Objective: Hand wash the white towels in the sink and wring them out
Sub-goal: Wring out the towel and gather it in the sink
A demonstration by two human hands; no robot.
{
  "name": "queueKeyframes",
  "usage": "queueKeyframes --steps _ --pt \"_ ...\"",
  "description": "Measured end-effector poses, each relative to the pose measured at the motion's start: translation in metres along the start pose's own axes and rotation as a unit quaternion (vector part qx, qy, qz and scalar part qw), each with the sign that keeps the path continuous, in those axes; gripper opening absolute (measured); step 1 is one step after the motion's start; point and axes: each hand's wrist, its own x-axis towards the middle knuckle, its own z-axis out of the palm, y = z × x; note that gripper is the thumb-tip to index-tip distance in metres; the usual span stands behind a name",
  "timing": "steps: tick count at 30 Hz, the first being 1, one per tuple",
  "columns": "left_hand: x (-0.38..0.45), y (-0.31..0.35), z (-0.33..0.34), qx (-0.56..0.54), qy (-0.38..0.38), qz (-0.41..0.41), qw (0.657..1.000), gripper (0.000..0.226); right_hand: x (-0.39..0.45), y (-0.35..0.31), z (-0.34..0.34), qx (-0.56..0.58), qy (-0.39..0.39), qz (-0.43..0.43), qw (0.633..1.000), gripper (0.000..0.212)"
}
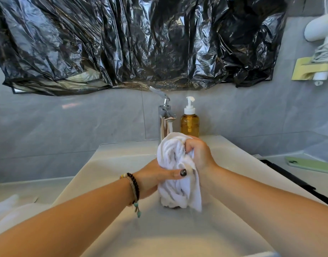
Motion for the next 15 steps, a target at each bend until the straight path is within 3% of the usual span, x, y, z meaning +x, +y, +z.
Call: queueKeyframes --steps 2,6,8,12,15 --pt "0.003 -0.004 0.006 -0.033 0.021 -0.003 0.999 0.095 0.004 0.007 0.003 0.103 0.010 0.016 0.995 0.051" --pt "0.006 -0.003 0.005 -0.017 0.060 -0.022 0.998 0.090 0.001 0.005 0.014 0.170 -0.040 0.044 0.984 0.028" --pt "0.005 0.000 -0.001 0.003 0.069 -0.030 0.997 0.068 -0.002 -0.001 0.012 0.095 -0.106 0.056 0.988 0.011" --pt "0.000 0.003 -0.015 0.006 0.031 -0.033 0.999 0.044 0.002 -0.011 -0.004 -0.140 -0.225 -0.016 0.964 0.057" --pt "-0.002 0.003 -0.011 0.011 -0.015 -0.055 0.998 0.025 0.007 -0.005 -0.006 -0.218 -0.238 -0.088 0.942 0.060"
